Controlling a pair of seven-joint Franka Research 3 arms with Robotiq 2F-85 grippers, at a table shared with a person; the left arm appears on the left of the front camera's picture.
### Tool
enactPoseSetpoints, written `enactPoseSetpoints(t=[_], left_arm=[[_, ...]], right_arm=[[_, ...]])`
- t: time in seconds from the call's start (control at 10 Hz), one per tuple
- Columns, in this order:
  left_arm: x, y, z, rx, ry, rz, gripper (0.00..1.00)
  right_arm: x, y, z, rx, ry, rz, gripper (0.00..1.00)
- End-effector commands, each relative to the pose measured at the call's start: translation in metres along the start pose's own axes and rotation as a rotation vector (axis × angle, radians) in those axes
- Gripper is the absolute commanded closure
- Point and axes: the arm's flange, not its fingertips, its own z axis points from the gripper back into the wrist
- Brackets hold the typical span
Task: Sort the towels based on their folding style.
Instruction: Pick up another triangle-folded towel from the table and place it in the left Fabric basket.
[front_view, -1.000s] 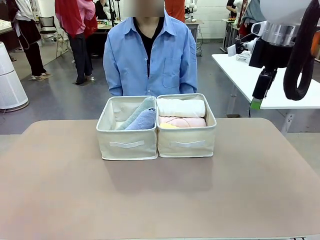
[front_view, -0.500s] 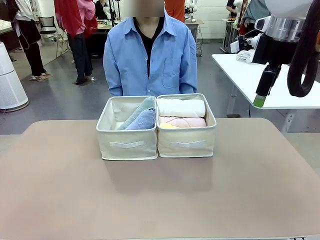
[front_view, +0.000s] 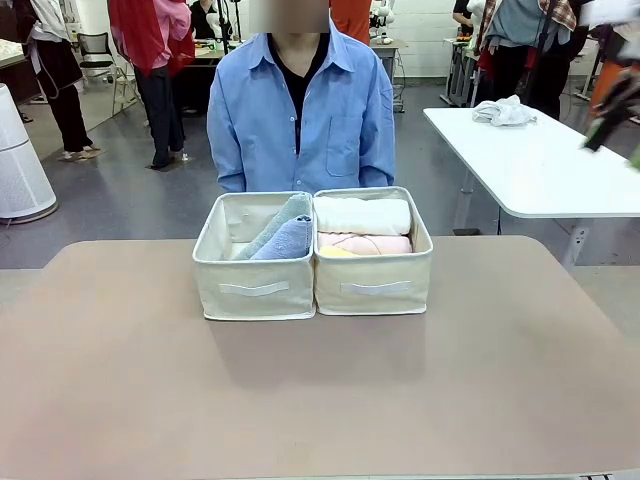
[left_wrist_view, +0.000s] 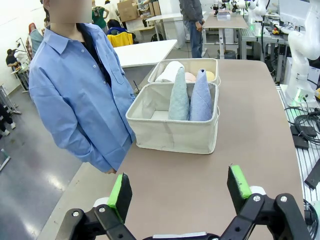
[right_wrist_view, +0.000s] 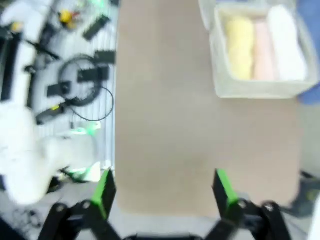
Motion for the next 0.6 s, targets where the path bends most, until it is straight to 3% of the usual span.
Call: enactPoseSetpoints(t=[0.0, 0.3, 0.5], left_arm=[[0.001, -0.002, 0.001, -0.002, 0.006, -0.009, 0.00], [0.001, -0.002, 0.001, -0.002, 0.006, -0.009, 0.00], [0.001, -0.002, 0.001, -0.002, 0.006, -0.009, 0.00]], right_arm=[[-0.073, -0.028, 0.020, 0.083, -0.383, 0.219, 0.00], [-0.158, -0.035, 0.013, -0.035, -0.835, 0.009, 0.00], [-0.172, -0.039, 0.004, -0.035, -0.850, -0.053, 0.00]])
